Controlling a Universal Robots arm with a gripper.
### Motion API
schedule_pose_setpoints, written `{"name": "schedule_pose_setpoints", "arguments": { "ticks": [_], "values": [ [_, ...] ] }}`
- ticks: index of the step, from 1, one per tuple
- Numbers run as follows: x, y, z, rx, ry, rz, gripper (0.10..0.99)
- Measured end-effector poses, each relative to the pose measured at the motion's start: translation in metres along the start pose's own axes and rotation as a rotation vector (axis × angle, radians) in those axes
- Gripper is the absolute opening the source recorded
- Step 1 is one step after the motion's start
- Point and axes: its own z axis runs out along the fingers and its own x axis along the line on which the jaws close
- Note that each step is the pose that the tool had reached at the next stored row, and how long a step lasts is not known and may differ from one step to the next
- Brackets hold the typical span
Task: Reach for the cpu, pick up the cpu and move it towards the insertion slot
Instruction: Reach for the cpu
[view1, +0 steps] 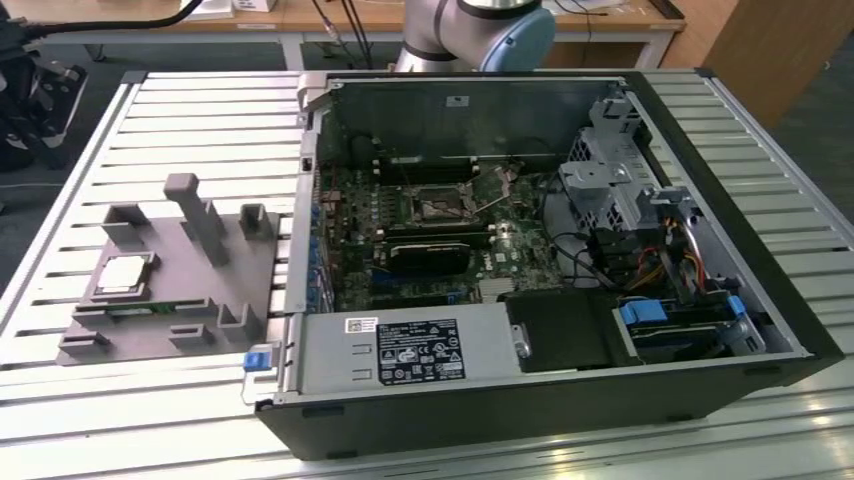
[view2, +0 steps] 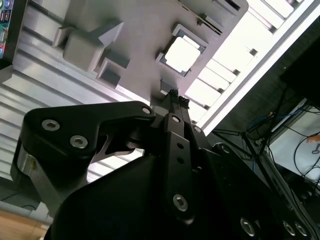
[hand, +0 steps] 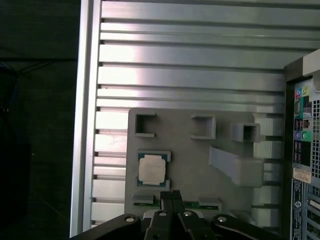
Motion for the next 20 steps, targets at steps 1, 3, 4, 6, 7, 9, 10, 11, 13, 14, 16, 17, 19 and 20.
{"name": "schedule_pose_setpoints", "arguments": {
  "ticks": [1, 3, 4, 6, 7, 9, 10, 11, 13, 14, 16, 17, 19, 20],
  "values": [
    [0.0001, -0.0006, 0.0008, 0.0, 0.0, 0.0, 0.106],
    [0.0004, -0.001, 0.0023, 0.0, -0.0003, 0.0, 0.106],
    [0.0004, -0.0013, 0.0031, 0.0, -0.0004, 0.0, 0.106],
    [0.0005, -0.0021, 0.0047, 0.0, -0.0003, 0.0, 0.106],
    [0.0006, -0.0026, 0.0055, 0.0, -0.0002, 0.0, 0.106],
    [0.0008, -0.004, 0.0072, 0.0, -0.0004, 0.0, 0.106],
    [0.0009, -0.0046, 0.0078, 0.0, -0.0004, 0.0, 0.106],
    [0.0009, -0.0049, 0.0084, 0.0, -0.0003, 0.0, 0.106],
    [0.001, -0.0053, 0.0092, 0.0, -0.0002, 0.0, 0.106],
    [0.0009, -0.0056, 0.0096, 0.0, -0.0003, 0.0, 0.106],
    [0.0009, -0.0057, 0.01, 0.0, -0.0002, 0.0, 0.106],
    [0.0009, -0.0058, 0.0102, 0.0, -0.0002, 0.0, 0.106],
    [0.0009, -0.006, 0.0107, 0.0, -0.0003, 0.0, 0.106],
    [0.0009, -0.0061, 0.011, 0.0, -0.0003, 0.0, 0.106]
  ]
}}
